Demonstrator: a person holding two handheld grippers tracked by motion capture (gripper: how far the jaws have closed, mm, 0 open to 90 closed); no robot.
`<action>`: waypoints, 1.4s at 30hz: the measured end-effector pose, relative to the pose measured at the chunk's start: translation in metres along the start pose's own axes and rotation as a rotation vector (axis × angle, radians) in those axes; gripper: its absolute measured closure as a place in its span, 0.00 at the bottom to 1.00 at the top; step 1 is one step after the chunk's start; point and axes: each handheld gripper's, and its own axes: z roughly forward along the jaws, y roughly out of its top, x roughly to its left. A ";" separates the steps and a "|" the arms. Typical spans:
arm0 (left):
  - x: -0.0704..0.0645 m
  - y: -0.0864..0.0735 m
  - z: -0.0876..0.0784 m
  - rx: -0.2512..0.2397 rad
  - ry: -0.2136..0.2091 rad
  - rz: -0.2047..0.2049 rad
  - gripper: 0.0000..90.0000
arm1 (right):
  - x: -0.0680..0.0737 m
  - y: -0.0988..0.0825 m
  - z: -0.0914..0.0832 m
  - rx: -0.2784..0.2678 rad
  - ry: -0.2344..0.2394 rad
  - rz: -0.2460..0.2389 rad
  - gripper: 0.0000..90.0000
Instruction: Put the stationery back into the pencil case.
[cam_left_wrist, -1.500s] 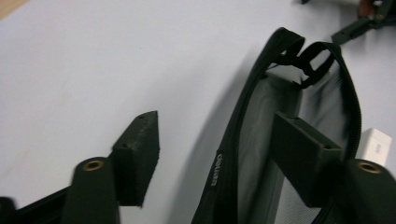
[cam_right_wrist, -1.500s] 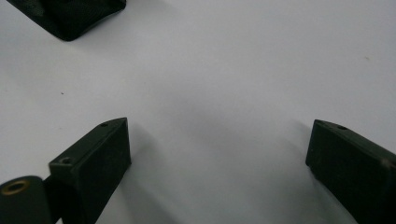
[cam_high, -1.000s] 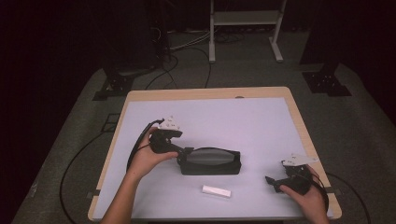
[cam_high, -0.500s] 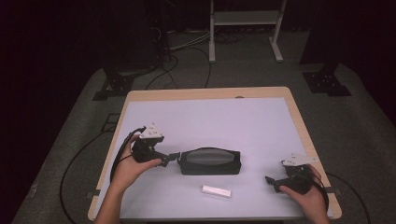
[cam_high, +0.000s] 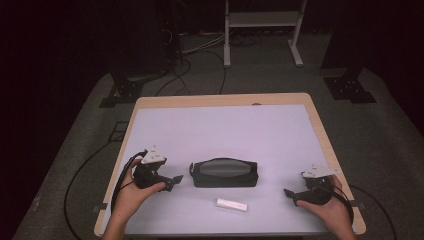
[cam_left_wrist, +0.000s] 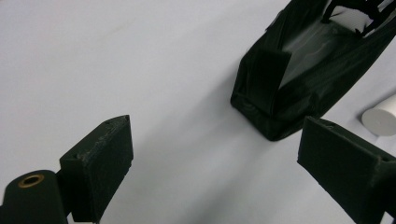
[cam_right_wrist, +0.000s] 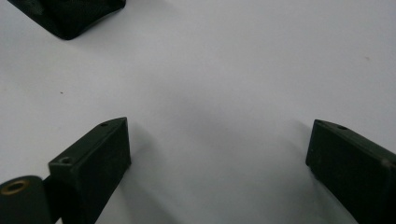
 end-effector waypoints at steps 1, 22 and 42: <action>-0.001 -0.004 0.000 -0.001 0.003 -0.004 0.11 | 0.000 0.000 0.000 0.000 0.001 0.000 0.06; -0.001 -0.058 0.008 0.044 0.119 -0.052 0.09 | -0.001 -0.002 -0.005 -0.029 0.002 0.005 0.21; 0.002 -0.066 0.015 0.041 0.123 -0.066 0.05 | 0.012 0.008 -0.018 -0.048 0.084 0.014 0.48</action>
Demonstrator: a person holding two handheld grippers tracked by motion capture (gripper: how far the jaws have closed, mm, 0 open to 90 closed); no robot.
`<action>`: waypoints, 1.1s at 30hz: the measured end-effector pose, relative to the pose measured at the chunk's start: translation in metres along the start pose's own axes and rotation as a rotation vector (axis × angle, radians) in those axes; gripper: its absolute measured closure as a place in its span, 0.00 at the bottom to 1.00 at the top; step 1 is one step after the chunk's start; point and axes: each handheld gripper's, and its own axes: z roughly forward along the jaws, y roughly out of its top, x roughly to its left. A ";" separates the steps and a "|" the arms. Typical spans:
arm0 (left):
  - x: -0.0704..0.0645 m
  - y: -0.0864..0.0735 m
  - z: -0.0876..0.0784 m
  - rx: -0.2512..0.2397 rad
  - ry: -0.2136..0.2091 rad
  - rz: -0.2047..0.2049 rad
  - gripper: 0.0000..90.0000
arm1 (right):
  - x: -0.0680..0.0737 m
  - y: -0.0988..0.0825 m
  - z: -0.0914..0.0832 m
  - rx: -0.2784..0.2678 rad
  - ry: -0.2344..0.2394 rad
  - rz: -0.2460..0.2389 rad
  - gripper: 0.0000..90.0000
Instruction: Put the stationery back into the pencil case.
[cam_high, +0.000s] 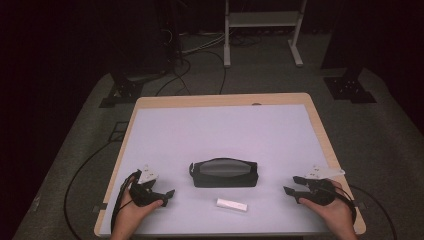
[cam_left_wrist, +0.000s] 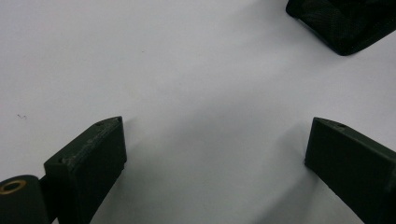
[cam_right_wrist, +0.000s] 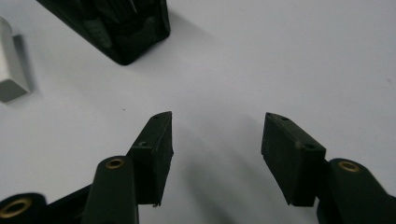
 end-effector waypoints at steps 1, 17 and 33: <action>0.000 0.000 0.000 0.000 0.000 0.000 0.05 | 0.001 0.002 -0.001 0.003 0.005 0.000 0.48; 0.000 0.000 0.000 0.001 0.000 0.000 0.05 | 0.023 0.028 0.000 0.001 0.100 -0.067 0.49; 0.000 0.000 0.000 0.002 -0.001 -0.002 0.05 | 0.048 0.044 0.014 -0.001 0.206 -0.143 0.53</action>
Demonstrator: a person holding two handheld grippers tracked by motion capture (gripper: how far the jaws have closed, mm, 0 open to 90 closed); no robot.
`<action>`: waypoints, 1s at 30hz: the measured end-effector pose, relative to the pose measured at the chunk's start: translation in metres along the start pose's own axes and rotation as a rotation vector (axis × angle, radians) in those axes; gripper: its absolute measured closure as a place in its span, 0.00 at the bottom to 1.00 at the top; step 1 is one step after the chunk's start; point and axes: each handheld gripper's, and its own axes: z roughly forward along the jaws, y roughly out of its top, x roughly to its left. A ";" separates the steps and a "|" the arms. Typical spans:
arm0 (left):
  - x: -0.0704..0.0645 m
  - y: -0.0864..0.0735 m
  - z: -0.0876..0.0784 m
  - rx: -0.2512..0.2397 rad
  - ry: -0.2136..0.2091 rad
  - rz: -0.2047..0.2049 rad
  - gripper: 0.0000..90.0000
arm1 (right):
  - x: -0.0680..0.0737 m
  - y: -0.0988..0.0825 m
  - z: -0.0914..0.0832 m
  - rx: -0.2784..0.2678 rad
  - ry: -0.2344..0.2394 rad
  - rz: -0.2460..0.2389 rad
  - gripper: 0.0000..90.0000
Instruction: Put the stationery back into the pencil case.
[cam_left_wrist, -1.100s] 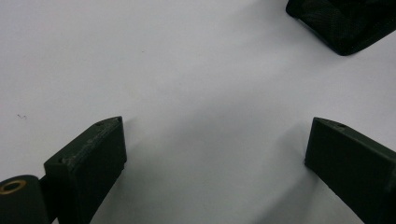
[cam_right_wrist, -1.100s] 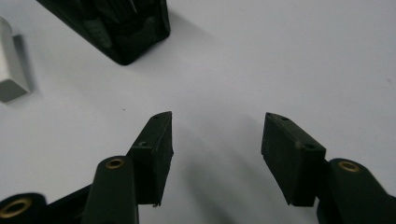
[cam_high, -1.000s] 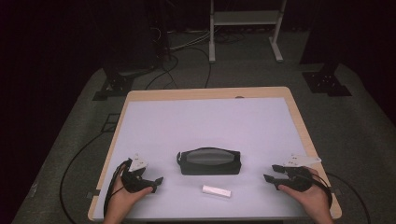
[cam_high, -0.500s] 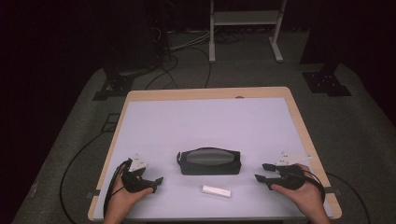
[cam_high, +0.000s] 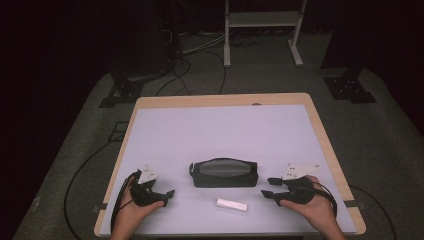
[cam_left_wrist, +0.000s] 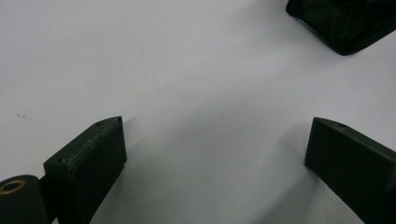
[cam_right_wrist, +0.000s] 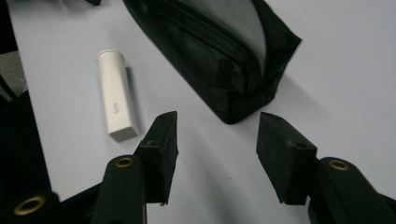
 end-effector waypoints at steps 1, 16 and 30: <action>0.000 0.000 0.000 0.000 0.000 -0.001 0.05 | 0.001 0.001 0.001 0.003 0.008 -0.005 0.53; 0.000 0.000 0.000 0.000 -0.001 -0.001 0.05 | 0.020 0.014 0.019 0.010 0.106 -0.084 0.55; 0.000 0.000 0.000 0.001 -0.001 -0.002 0.05 | 0.034 0.020 0.041 0.027 0.168 -0.128 0.58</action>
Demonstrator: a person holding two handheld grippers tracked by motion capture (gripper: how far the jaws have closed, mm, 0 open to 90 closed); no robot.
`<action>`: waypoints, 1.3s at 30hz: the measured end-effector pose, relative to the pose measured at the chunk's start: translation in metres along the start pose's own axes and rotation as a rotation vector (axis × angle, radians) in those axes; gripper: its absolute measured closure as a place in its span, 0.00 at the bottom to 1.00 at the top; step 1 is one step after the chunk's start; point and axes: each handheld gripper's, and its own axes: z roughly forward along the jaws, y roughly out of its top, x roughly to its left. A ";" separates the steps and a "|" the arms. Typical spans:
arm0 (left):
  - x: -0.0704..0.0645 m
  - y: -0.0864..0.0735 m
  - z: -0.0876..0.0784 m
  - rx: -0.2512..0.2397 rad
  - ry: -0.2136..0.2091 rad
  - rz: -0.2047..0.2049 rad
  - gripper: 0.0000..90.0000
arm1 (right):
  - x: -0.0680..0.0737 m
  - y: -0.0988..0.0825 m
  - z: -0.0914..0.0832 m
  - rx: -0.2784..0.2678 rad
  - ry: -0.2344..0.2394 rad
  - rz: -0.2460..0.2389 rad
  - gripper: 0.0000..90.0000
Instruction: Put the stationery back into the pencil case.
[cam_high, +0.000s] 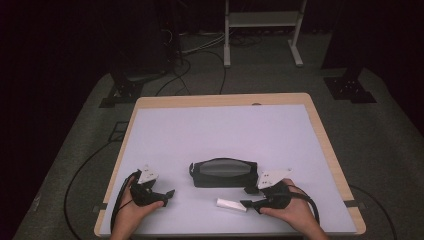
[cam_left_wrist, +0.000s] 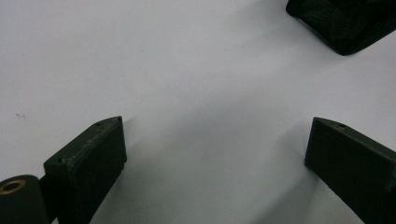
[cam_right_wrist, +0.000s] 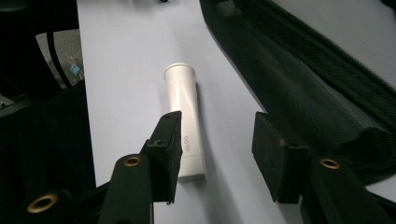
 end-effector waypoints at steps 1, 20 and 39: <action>0.000 0.000 0.000 0.000 0.000 0.000 0.05 | 0.001 0.000 0.002 0.000 0.003 -0.002 0.58; 0.000 0.000 0.000 0.000 -0.001 0.002 0.05 | 0.016 -0.002 0.032 0.064 0.026 -0.064 0.67; 0.000 0.000 0.000 0.000 -0.001 0.002 0.05 | 0.021 -0.007 0.038 0.062 -0.018 -0.101 0.78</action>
